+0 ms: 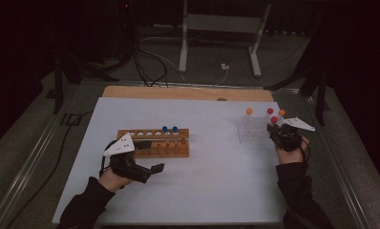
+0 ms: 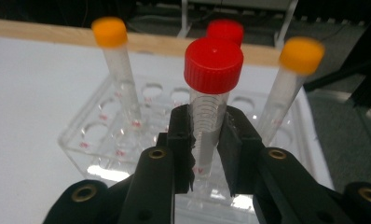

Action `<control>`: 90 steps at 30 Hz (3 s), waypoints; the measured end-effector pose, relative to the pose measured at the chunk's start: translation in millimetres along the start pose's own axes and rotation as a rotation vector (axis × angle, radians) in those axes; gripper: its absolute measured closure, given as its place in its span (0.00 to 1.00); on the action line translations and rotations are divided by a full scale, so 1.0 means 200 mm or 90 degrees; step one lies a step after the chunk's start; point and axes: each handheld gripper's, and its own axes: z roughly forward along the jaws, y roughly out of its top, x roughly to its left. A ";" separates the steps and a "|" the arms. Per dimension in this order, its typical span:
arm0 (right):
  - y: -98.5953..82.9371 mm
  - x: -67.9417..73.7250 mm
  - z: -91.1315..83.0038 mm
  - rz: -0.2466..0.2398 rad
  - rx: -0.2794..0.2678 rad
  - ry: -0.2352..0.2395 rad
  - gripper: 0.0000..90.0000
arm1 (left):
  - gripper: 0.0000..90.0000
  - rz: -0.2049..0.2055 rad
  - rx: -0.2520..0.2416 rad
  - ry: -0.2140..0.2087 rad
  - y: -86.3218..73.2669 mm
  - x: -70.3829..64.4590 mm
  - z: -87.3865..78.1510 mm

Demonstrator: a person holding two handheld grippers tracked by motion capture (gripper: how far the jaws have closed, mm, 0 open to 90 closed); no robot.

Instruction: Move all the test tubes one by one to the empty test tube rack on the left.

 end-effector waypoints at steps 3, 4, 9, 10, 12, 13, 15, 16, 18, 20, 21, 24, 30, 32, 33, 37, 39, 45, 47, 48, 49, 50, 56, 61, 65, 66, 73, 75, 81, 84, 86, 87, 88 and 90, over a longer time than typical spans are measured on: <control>0.03 0.01 -0.04 -0.016 -0.021 -0.006 0.83 | 0.03 0.001 0.001 -0.001 0.00 0.00 0.00; 0.04 0.02 -0.06 -0.021 -0.028 -0.009 0.83 | 0.03 0.000 0.001 -0.001 0.00 0.00 0.00; 0.08 0.04 -0.14 -0.043 -0.065 -0.022 0.83 | 0.03 0.002 0.001 0.001 0.00 0.00 0.00; 0.09 0.04 -0.15 -0.045 -0.073 -0.020 0.83 | 0.03 0.001 0.000 -0.001 0.00 0.00 0.00; 0.11 0.05 -0.18 -0.043 -0.084 -0.016 0.83 | 0.03 0.003 0.001 -0.001 0.00 0.00 0.00; 0.11 0.05 -0.20 -0.044 -0.089 -0.013 0.83 | 0.03 0.003 0.001 -0.003 0.00 0.00 0.00; 0.12 0.07 -0.22 -0.052 -0.095 -0.004 0.83 | 0.03 0.003 0.002 -0.002 0.01 0.00 0.00; 0.13 0.08 -0.22 -0.056 -0.095 0.000 0.83 | 0.03 0.001 0.001 -0.003 0.01 0.00 0.00; 0.13 0.11 -0.23 -0.060 -0.094 0.021 0.83 | 0.03 0.003 0.004 -0.004 0.00 0.00 0.00; 0.13 0.15 -0.24 -0.066 -0.094 0.038 0.83 | 0.03 0.001 0.003 -0.005 0.01 0.00 0.00; 0.13 0.16 -0.24 -0.071 -0.093 0.048 0.83 | 0.03 -0.001 0.003 -0.008 0.01 0.00 0.00; 0.13 0.21 -0.23 -0.081 -0.086 0.075 0.83 | 0.03 0.004 0.009 -0.010 0.01 -0.01 0.00; 0.11 0.30 -0.23 -0.100 -0.073 0.125 0.83 | 0.03 0.005 0.014 -0.013 0.01 -0.01 0.01; 0.10 0.34 -0.23 -0.105 -0.068 0.144 0.83 | 0.03 0.006 0.015 -0.013 0.01 -0.02 0.01; 0.10 0.35 -0.23 -0.108 -0.067 0.152 0.83 | 0.03 0.005 0.014 -0.013 0.01 -0.02 0.01; 0.10 0.41 -0.24 -0.125 -0.061 0.188 0.83 | 0.03 0.001 0.018 -0.020 0.02 -0.03 0.02; 0.10 0.44 -0.25 -0.131 -0.061 0.205 0.83 | 0.03 -0.002 0.020 -0.025 0.02 -0.03 0.02; 0.08 0.53 -0.26 -0.152 -0.049 0.255 0.83 | 0.03 0.005 0.025 -0.036 0.04 -0.05 0.03; 0.08 0.57 -0.26 -0.164 -0.046 0.270 0.83 | 0.03 0.009 0.027 -0.040 0.06 -0.06 0.04; 0.07 0.59 -0.26 -0.169 -0.044 0.279 0.83 | 0.03 0.010 0.027 -0.041 0.06 -0.07 0.04; 0.07 0.62 -0.26 -0.174 -0.042 0.288 0.83 | 0.03 0.011 0.026 -0.043 0.07 -0.07 0.05; 0.06 0.64 -0.26 -0.179 -0.040 0.294 0.83 | 0.03 0.014 0.026 -0.045 0.07 -0.07 0.05; 0.03 0.76 -0.27 -0.208 -0.026 0.342 0.83 | 0.04 0.015 0.023 -0.062 0.10 -0.10 0.08; 0.01 0.86 -0.28 -0.234 -0.018 0.381 0.83 | 0.05 0.018 0.019 -0.081 0.12 -0.12 0.11; -0.01 0.94 -0.29 -0.254 -0.011 0.409 0.83 | 0.08 0.019 0.010 -0.094 0.14 -0.13 0.14; -0.01 0.96 -0.29 -0.256 -0.009 0.416 0.83 | 0.09 0.020 0.009 -0.097 0.14 -0.14 0.15; -0.04 1.06 -0.29 -0.281 0.003 0.447 0.83 | 0.35 0.034 0.008 -0.086 0.17 -0.17 0.20; -0.04 1.07 -0.29 -0.284 0.005 0.455 0.83 | 0.40 0.035 0.008 -0.090 0.17 -0.17 0.22; -0.05 1.10 -0.29 -0.286 0.009 0.466 0.83 | 0.48 0.048 0.013 -0.069 0.17 -0.19 0.26; -0.04 1.11 -0.30 -0.285 0.006 0.467 0.83 | 0.55 0.064 0.018 -0.070 0.17 -0.20 0.28; -0.04 1.11 -0.30 -0.286 0.005 0.469 0.83 | 0.60 0.078 0.022 -0.062 0.17 -0.21 0.29; -0.04 1.11 -0.30 -0.286 0.006 0.469 0.83 | 0.62 0.084 0.025 -0.058 0.17 -0.21 0.30; -0.04 1.11 -0.30 -0.286 0.006 0.469 0.83 | 0.64 0.094 0.026 -0.051 0.17 -0.21 0.31; -0.05 1.11 -0.30 -0.288 0.006 0.472 0.83 | 0.67 0.109 0.033 -0.042 0.17 -0.22 0.32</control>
